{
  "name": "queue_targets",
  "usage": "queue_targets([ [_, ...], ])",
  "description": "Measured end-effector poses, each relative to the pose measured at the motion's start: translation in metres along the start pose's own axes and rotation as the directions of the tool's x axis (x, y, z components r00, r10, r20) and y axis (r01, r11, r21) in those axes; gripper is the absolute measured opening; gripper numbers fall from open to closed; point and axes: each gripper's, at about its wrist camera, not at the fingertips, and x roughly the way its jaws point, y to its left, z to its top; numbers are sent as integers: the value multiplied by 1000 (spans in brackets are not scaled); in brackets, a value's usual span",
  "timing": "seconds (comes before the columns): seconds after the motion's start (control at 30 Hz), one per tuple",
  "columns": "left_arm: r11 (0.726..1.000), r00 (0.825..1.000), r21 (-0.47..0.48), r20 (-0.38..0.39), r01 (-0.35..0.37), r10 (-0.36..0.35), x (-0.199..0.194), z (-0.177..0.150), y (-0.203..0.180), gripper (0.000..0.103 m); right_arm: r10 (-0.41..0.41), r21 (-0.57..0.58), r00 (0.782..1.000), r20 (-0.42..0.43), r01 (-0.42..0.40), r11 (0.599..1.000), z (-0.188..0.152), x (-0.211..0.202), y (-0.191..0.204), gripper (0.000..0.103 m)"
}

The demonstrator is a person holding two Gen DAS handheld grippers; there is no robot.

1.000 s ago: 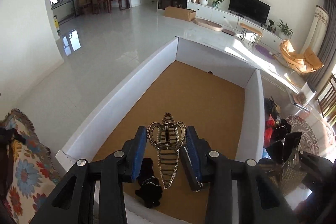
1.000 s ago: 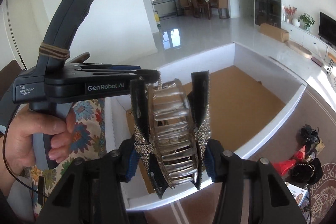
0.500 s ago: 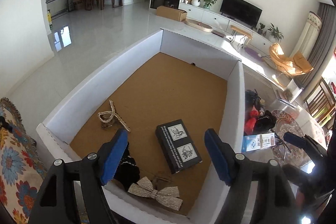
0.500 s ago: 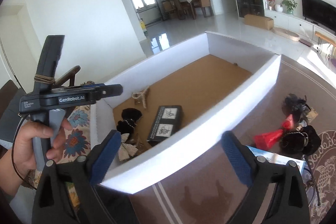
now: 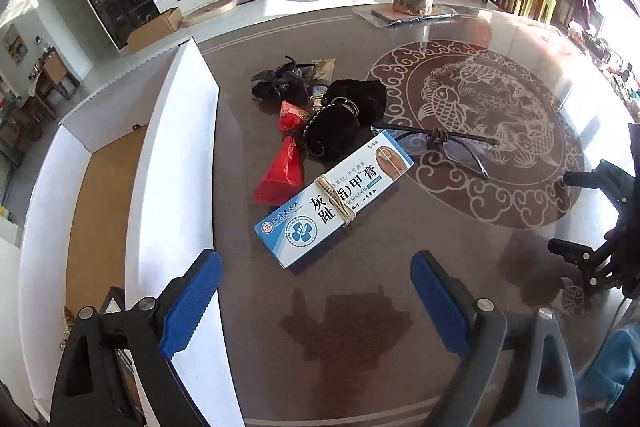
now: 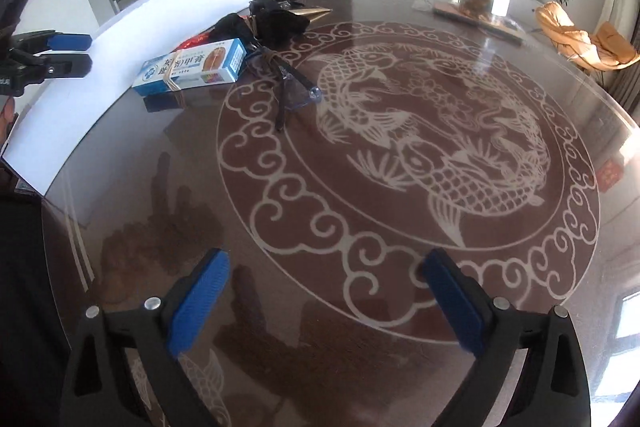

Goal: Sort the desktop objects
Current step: 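Move the left tool to the toenail ointment box and close on it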

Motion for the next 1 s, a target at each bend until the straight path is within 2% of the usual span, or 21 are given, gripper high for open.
queue_targets([
  [0.1, 999, 999, 33, 8, -33, 32, 17, 6, 0, 96, -22, -28, 999, 40, 23, 999, -10, 0, 7, 103],
  [0.23, 995, 998, 88, 47, -56, 52, 31, 15, -3, 96, -27, -28, 999, 41, 28, 999, -9, 1, 9, 103],
  [0.37, 976, 995, 199, 53, -92, 83, 52, 19, -17, 96, -27, -29, 999, 41, 28, 999, -8, 2, 9, 103],
  [0.43, 970, 994, 219, 39, -108, 102, 64, 21, -20, 96, -27, -28, 999, 41, 28, 999, -8, 2, 9, 103],
  [0.53, 979, 996, 184, 14, -90, 89, 79, 22, -18, 97, -27, -28, 999, 41, 28, 999, -8, 2, 10, 103],
  [0.57, 985, 997, 155, 26, -71, 68, 78, 23, -15, 96, -27, -28, 999, 41, 28, 999, -8, 2, 10, 103],
  [0.7, 996, 997, 51, -35, 66, -65, 80, 21, -13, 94, -27, -28, 999, 41, 28, 999, -8, 1, 10, 103],
  [0.73, 996, 997, 43, -31, 78, -77, 77, 18, -15, 84, -27, -28, 999, 41, 28, 999, -8, 1, 10, 103],
  [0.77, 995, 996, 46, -17, 89, -89, 72, 15, -19, 65, -27, -28, 999, 41, 28, 999, -8, 1, 10, 103],
  [0.83, 993, 994, 46, -21, 108, -108, 66, 10, -26, 45, -27, -28, 999, 41, 28, 999, -8, 1, 10, 103],
  [0.93, 994, 995, 67, -60, 88, -84, 61, 8, -41, 45, -27, -28, 999, 41, 28, 999, -8, 1, 10, 103],
  [1.0, 997, 991, 17, -104, 80, -78, 61, 8, -42, 45, -27, -28, 999, 41, 28, 999, -8, 1, 10, 103],
])
